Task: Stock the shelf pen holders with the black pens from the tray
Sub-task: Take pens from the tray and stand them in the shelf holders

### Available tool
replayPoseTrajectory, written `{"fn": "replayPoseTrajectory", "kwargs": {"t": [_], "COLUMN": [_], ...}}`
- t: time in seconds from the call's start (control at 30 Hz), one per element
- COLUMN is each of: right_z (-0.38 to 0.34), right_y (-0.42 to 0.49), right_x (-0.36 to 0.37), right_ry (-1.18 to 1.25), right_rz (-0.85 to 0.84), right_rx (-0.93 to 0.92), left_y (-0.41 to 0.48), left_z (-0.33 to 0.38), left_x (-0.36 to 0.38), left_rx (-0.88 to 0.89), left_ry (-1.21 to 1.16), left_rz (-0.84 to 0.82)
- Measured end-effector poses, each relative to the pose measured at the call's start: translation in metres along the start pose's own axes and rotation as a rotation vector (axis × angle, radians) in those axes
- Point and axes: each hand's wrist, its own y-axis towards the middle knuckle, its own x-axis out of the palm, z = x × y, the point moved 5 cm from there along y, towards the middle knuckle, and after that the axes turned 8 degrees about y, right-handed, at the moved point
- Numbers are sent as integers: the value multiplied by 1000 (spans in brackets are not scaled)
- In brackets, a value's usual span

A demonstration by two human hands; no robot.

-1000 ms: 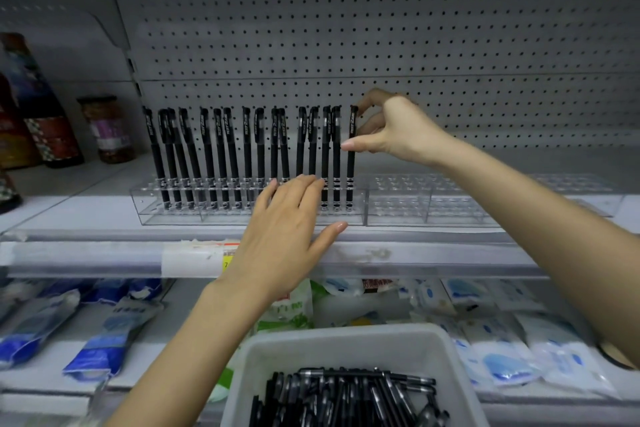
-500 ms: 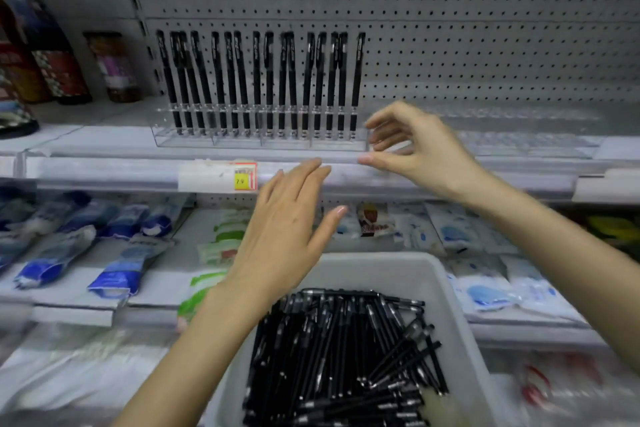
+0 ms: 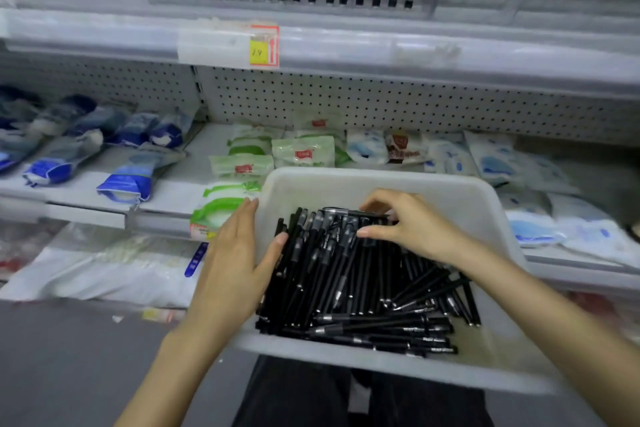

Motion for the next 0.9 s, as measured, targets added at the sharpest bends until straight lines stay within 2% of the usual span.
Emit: {"fn": "replayPoseTrajectory", "kwargs": {"t": [0.17, 0.3, 0.47, 0.63, 0.7, 0.9], "right_z": [5, 4, 10, 4, 1, -1], "right_y": [2, -5, -12, -16, -17, -21], "right_x": [24, 38, 46, 53, 55, 58], "right_ry": [-118, -213, -202, -246, -205, 116], "right_rz": [-30, -55, -31, -12, 12, 19], "right_rx": [-16, -28, -14, -93, -101, -82], "left_y": [-1, -6, -16, -16, -17, -17], "left_z": [-5, -8, -8, -7, -7, -7], "left_x": [14, 17, 19, 19, 19, 19], "left_rx": [-29, -19, -13, -11, -11, -13], "left_ry": [-83, -56, -51, -46, -52, -63], "left_rz": [-117, -99, -97, -89, -86, -78]}}
